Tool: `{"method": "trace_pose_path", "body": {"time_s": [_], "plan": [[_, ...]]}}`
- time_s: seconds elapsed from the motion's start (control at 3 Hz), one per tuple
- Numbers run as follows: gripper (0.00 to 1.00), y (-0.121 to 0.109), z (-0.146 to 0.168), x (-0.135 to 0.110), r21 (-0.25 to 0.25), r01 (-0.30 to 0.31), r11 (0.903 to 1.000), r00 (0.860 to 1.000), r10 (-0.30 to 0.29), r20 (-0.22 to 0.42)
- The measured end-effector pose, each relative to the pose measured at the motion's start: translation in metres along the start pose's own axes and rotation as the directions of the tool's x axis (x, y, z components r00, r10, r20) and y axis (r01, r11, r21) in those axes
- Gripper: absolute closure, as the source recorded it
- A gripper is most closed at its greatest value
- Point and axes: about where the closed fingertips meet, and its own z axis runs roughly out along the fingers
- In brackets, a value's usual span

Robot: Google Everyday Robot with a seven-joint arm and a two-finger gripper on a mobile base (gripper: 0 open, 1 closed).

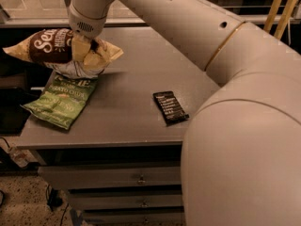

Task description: Move brown chip bag near green jalapeno chip bag

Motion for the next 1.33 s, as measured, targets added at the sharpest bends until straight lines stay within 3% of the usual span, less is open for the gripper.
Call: {"method": "trace_pose_path", "body": {"time_s": [1.0, 1.33], "plan": [[0.15, 0.0026, 0.0067, -0.0007, -0.01, 0.003, 0.9999, 1.0, -0.003, -0.004], [0.0, 0.0035, 0.0088, -0.0009, -0.013, 0.005, 0.9999, 1.0, -0.005, -0.005]]}}
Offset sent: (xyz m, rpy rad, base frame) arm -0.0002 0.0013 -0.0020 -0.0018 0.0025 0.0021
